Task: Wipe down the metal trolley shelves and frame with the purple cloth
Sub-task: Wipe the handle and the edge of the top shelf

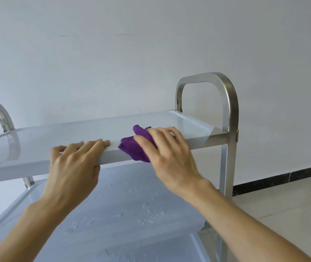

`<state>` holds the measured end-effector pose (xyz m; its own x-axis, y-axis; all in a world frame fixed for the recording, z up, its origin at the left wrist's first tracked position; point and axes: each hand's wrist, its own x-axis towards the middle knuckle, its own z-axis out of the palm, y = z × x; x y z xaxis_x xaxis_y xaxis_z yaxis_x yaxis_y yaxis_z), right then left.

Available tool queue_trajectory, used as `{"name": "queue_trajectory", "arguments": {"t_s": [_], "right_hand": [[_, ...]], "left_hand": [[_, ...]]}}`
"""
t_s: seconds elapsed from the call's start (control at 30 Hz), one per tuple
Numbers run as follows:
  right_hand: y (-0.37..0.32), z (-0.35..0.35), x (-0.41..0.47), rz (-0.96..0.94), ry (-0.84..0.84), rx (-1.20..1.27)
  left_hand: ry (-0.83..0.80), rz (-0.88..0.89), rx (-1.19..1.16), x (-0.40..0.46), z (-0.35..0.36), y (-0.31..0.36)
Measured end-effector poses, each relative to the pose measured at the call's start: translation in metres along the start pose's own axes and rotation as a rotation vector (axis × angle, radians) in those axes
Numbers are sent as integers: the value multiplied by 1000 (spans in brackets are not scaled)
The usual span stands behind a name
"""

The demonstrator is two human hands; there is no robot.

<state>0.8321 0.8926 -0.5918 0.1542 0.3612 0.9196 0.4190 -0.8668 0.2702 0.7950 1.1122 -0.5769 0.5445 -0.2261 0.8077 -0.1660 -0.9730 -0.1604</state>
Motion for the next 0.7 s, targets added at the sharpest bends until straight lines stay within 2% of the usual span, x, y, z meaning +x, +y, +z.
{"name": "queue_trajectory", "arguments": {"t_s": [0.1,0.2,0.27,0.4,0.53,0.7], "right_hand": [[49,-13,-16,26,-48,-48],[92,-28,-31,134,-147,-123],[107,-33,-36,188,-195,-123],[122,-38,-43,173,-182,-106],[143,-47,-54,211,-187,-125],[181,-58,-72,269,-183,-145]], "left_hand": [[30,4,-13,1,2,3],[26,-35,-48,3,7,9],[1,-42,-70,6,8,14],[-32,45,-90,6,6,13],[43,-24,3,-18,-2,-24],[22,-117,85,-38,-9,-73]]}}
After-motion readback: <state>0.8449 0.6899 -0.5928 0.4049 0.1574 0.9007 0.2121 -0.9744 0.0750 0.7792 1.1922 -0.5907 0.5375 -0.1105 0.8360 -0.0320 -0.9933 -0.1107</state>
